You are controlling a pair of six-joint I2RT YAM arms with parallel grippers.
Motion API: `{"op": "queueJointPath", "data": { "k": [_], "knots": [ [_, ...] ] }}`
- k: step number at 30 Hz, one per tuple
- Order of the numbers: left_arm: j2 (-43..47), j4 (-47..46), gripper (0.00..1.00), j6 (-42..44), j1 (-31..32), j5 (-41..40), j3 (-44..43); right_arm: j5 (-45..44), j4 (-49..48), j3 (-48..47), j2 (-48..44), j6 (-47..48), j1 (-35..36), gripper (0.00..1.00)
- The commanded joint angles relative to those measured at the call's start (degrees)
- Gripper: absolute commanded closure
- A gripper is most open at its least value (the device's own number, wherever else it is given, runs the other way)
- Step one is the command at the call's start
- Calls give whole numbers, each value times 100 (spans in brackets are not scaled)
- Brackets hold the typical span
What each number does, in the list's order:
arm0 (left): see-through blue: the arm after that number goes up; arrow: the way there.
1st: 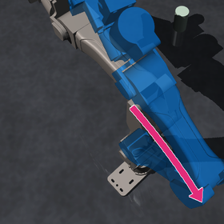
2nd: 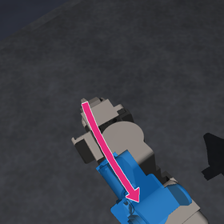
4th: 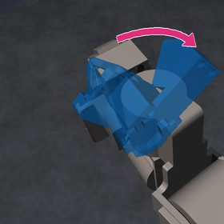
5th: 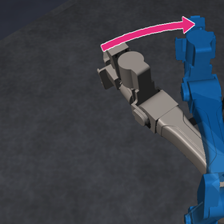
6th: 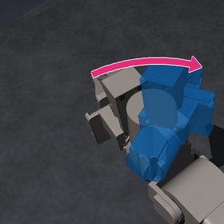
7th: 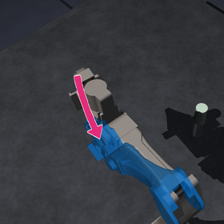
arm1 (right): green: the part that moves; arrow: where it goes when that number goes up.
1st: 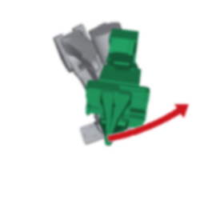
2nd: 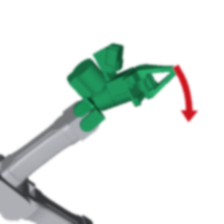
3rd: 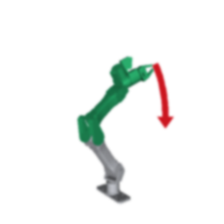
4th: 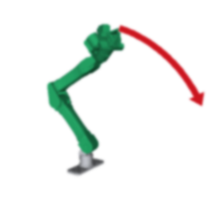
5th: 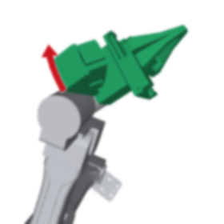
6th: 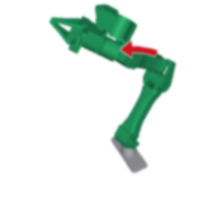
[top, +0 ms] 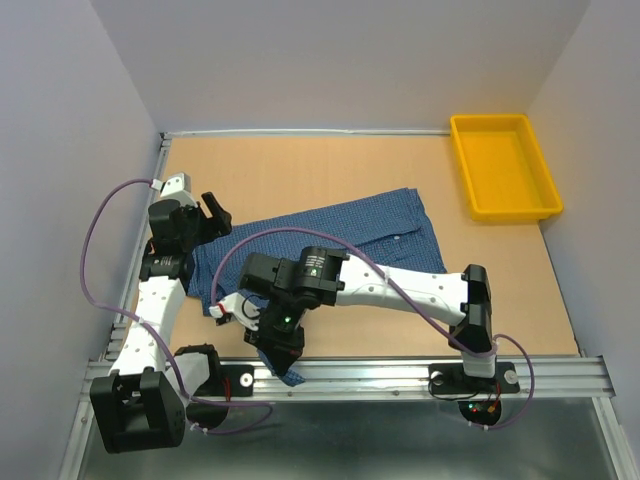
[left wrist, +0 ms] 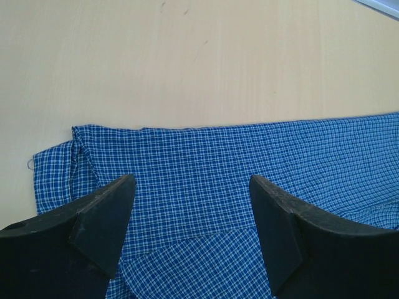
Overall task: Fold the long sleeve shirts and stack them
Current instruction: Fold the shirt
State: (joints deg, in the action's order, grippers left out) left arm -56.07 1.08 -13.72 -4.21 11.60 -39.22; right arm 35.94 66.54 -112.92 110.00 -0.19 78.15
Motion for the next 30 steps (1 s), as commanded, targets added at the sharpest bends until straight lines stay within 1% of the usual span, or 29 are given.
{"op": "queueJointPath", "data": {
  "k": [1,3,7,12,14,15,18,19,20,21,24,25,27,30],
  "knots": [
    [149,-117,14,36,8,-333,-59,536,394,-371,180,449,253,100],
    [141,15,14,18,8,-412,-68,502,351,-336,154,467,262,100],
    [149,59,14,-8,8,-562,-94,-392,202,-406,84,397,227,99],
    [132,120,14,-35,8,-711,-103,-589,-27,-704,338,221,-220,99],
    [114,129,14,-17,8,-720,-103,-518,-97,-792,400,142,-615,99],
    [97,129,14,-26,8,-703,-103,-510,-202,-793,409,98,-947,100],
    [44,120,14,0,8,-615,-103,-299,-343,-749,382,36,-1494,99],
    [-26,112,14,9,8,-510,-103,-264,-466,-723,330,-181,-1826,99],
    [-70,103,14,18,16,-440,-103,-255,-510,-644,303,-201,-1995,99],
    [-192,68,14,27,8,-343,-103,-237,-624,-591,277,-227,-2327,100],
    [-474,-3,15,-25,8,184,-94,-53,-809,-284,171,-350,-2812,99],
    [-727,-3,15,-26,16,464,-120,78,-940,-196,110,-411,-3110,99],
    [-1105,15,16,-87,25,746,-147,141,-1222,173,22,-508,-3523,100],
    [-1414,59,16,-122,34,862,-200,316,-1442,507,-66,-640,-3902,99]
  ]
}}
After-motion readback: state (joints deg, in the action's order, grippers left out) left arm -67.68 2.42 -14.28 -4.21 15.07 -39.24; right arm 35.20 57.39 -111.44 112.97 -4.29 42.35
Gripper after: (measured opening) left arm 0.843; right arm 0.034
